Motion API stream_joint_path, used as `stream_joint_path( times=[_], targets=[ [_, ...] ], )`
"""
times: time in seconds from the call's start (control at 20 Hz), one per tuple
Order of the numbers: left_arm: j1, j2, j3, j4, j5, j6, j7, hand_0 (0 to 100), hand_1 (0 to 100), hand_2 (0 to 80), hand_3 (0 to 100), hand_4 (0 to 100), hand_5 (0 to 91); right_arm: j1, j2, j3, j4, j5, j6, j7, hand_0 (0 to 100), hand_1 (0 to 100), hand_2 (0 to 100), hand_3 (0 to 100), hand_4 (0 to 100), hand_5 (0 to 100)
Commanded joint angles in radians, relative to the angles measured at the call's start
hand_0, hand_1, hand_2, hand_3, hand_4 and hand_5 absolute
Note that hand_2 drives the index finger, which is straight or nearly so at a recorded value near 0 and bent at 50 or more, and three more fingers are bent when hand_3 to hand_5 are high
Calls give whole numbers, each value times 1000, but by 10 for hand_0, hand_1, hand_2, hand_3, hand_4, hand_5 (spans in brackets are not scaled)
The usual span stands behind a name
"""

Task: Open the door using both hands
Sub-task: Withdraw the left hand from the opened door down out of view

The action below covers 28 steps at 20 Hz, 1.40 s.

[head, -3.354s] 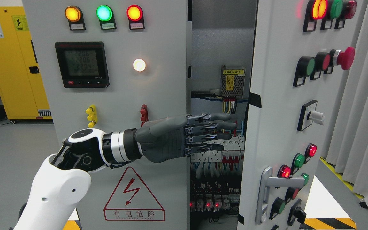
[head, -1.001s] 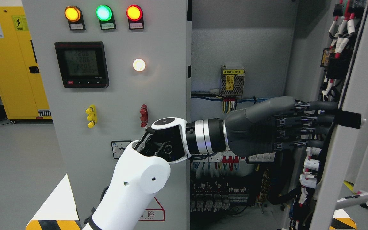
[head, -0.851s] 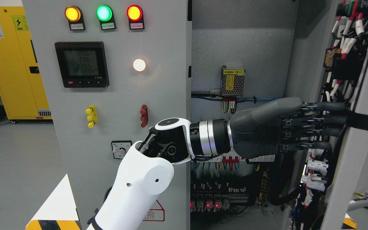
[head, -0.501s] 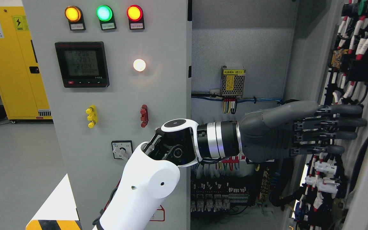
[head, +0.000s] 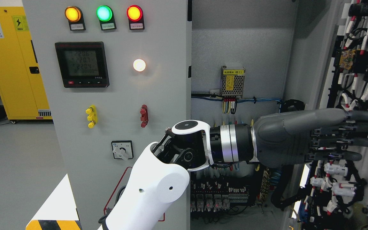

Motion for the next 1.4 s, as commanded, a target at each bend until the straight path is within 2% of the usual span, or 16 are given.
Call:
stream_joint_path(
  times=[0.0,0.1,0.3,0.6,0.95,1.1,1.25,1.35],
  targets=[
    [-42,-14,-109,-8,27,-26,10,120,556,0,0,0,0,15,25,0,-1,0,0,-1,0,500,40,0,0,0],
    [-62,-14,-122,2,40,-35,13,120,556,0,0,0,0,15,25,0,-1,0,0,-1,0,500,40,0,0,0],
    [-124,-20,-155,63,114,-73,70,120,556,0,0,0,0,15,25,0,-1,0,0,-1,0,500,40,0,0,0],
    [-128,-22,-266,72,149,-135,78,120,556,0,0,0,0,15,25,0,-1,0,0,-1,0,500,40,0,0,0],
    [-126,-17,-275,71,148,-155,79,120,556,0,0,0,0,15,25,0,1,0,0,-1,0,500,40,0,0,0],
    [-118,-14,-240,65,142,-153,79,120,556,0,0,0,0,15,25,0,-1,0,0,-1,0,500,40,0,0,0],
    [-109,-16,-112,57,128,-138,78,120,556,0,0,0,0,15,25,0,-1,0,0,-1,0,500,40,0,0,0],
    [-97,-9,-44,51,81,-135,76,120,556,0,0,0,0,15,25,0,-1,0,0,-1,0,500,40,0,0,0]
  ],
)
